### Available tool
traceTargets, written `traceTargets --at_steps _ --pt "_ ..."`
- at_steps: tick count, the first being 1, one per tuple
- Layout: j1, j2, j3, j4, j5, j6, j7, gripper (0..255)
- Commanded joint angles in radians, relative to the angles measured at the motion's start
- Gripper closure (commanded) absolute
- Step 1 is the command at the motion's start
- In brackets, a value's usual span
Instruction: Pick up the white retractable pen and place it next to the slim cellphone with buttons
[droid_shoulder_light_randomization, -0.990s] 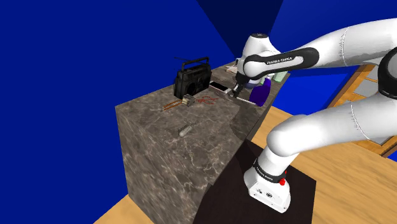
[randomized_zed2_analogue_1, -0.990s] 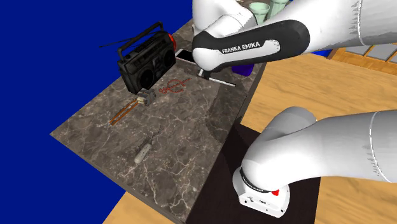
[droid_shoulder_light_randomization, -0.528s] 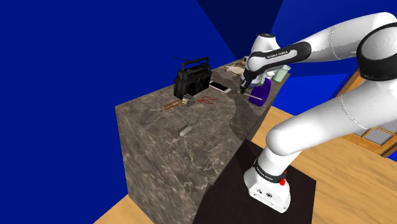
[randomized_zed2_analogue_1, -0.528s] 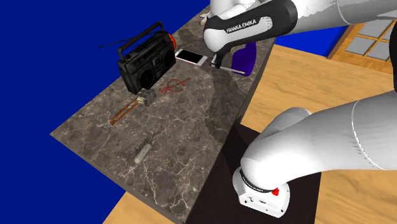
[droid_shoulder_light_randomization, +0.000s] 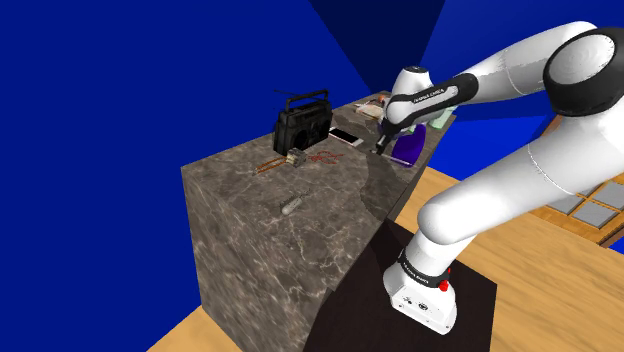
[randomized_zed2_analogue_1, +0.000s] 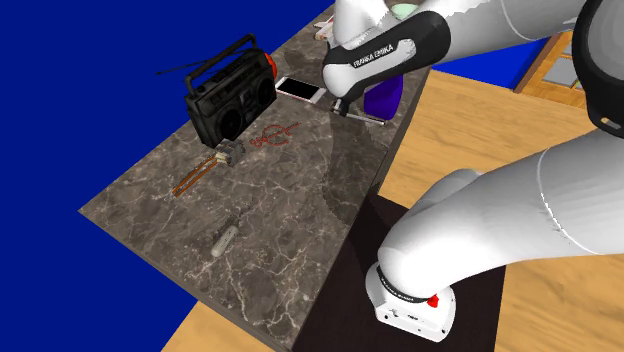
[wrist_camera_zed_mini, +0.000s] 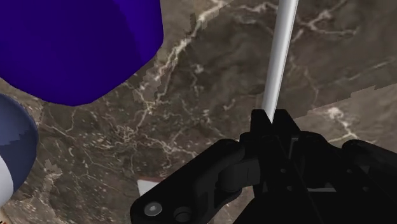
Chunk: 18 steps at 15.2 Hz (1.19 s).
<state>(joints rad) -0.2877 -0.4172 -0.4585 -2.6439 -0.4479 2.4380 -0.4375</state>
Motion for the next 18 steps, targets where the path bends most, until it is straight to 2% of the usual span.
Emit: traceTargets --at_steps 1,5,13,14,18 --pt "-0.002 0.022 -0.009 -0.013 -0.006 0.036 0.002 255" --pt "-0.004 0.075 -0.022 -0.039 -0.017 0.115 0.013 255" --pt "-0.004 0.075 -0.022 -0.039 -0.017 0.114 0.013 255" --pt "-0.004 0.075 -0.022 -0.039 -0.017 0.114 0.013 0" --pt "-0.004 0.075 -0.022 -0.039 -0.017 0.114 0.013 0"
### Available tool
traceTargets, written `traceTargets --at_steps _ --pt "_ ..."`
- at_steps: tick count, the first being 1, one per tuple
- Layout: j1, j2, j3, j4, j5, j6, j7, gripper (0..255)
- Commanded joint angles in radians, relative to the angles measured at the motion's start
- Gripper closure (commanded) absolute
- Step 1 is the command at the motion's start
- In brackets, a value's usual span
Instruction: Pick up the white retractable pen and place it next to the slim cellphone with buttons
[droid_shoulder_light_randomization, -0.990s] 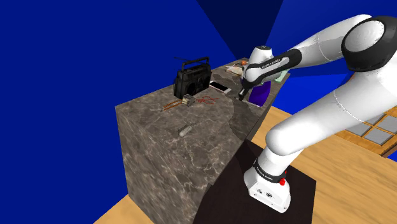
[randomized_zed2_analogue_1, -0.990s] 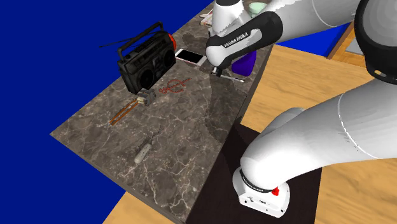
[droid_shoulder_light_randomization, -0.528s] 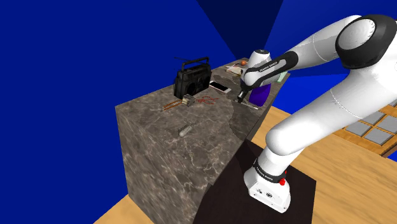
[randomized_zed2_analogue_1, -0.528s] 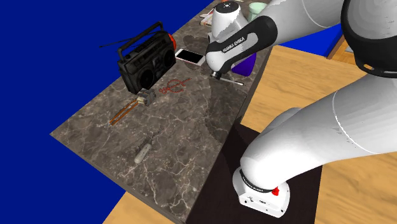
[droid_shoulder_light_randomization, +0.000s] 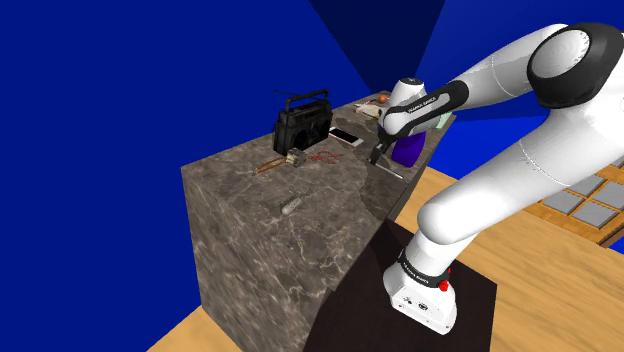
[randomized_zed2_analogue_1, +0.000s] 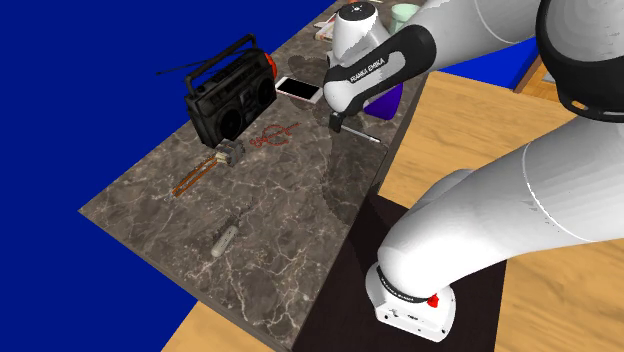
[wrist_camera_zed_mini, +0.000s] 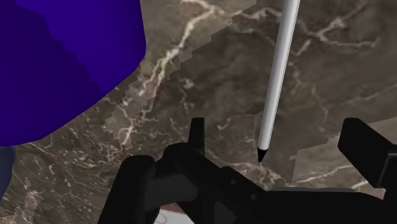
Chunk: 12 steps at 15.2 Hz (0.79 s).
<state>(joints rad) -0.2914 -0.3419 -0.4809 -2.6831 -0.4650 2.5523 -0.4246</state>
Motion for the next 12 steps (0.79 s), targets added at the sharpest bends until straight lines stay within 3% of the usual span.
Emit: traceTargets --at_steps 1,5,12 --pt "0.0 0.0 0.0 0.0 0.0 0.0 0.0 0" --pt "-0.001 -0.137 0.045 0.028 0.013 -0.168 -0.001 0" --pt "-0.002 -0.136 0.046 0.028 0.013 -0.168 -0.001 0"
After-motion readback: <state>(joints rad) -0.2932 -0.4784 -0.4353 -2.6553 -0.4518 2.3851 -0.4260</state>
